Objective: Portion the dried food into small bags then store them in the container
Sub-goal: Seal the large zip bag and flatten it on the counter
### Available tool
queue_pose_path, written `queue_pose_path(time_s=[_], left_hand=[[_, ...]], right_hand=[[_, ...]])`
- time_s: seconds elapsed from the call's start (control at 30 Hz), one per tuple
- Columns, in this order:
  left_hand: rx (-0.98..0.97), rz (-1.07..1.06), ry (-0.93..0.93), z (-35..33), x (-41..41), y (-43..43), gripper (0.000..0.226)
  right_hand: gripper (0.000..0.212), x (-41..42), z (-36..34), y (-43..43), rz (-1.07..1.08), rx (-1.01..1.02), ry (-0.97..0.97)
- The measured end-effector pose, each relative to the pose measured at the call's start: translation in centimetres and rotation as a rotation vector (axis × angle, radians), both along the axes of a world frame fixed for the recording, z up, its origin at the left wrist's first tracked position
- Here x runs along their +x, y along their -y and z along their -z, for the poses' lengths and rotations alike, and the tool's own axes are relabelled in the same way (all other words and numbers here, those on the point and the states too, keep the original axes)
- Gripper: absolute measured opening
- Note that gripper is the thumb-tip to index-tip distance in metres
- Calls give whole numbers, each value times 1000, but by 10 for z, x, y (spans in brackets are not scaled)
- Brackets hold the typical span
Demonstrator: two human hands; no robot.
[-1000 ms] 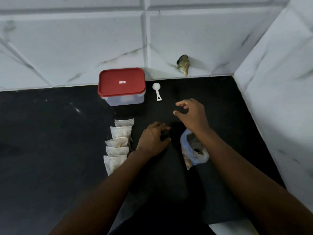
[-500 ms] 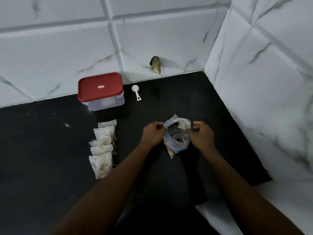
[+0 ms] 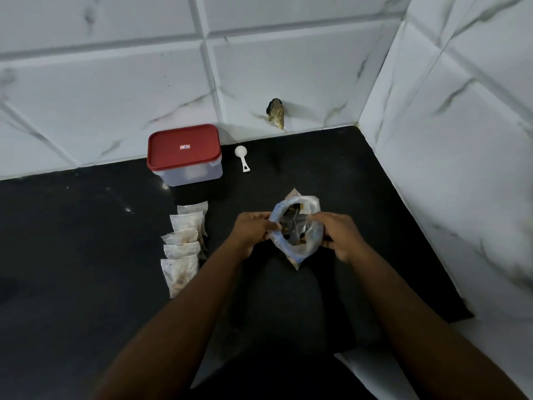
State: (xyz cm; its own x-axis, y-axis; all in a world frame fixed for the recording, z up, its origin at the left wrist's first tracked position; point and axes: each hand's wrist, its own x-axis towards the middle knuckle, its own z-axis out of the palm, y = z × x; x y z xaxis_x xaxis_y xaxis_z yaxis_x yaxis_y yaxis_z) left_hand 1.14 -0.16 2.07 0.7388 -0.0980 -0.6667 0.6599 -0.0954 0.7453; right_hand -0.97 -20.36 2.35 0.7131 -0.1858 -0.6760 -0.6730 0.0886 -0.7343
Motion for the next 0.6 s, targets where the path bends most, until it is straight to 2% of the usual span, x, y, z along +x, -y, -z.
queue_pose_path(time_s=[0.07, 0.17, 0.23, 0.3, 0.47, 0.53, 0.6], left_hand=[[99, 3, 60, -2, -3, -12, 27], [386, 31, 228, -3, -8, -28, 19], [514, 10, 301, -3, -14, -37, 19], [565, -20, 326, -2, -18, -44, 20], [573, 61, 326, -2, -21, -55, 10], [524, 112, 330, -4, -20, -59, 12], [384, 119, 274, -7, -18, -64, 11]], right_hand=[[25, 2, -4, -1, -51, 94, 0], [33, 3, -11, -4, -176, 195, -9], [33, 4, -12, -11, -219, 182, 8], [28, 7, -9, -21, -235, 25, 40], [10, 19, 1, -41, -384, -711, 312], [10, 21, -4, -49, -446, -827, 350], [14, 22, -7, -56, -485, -790, 318]])
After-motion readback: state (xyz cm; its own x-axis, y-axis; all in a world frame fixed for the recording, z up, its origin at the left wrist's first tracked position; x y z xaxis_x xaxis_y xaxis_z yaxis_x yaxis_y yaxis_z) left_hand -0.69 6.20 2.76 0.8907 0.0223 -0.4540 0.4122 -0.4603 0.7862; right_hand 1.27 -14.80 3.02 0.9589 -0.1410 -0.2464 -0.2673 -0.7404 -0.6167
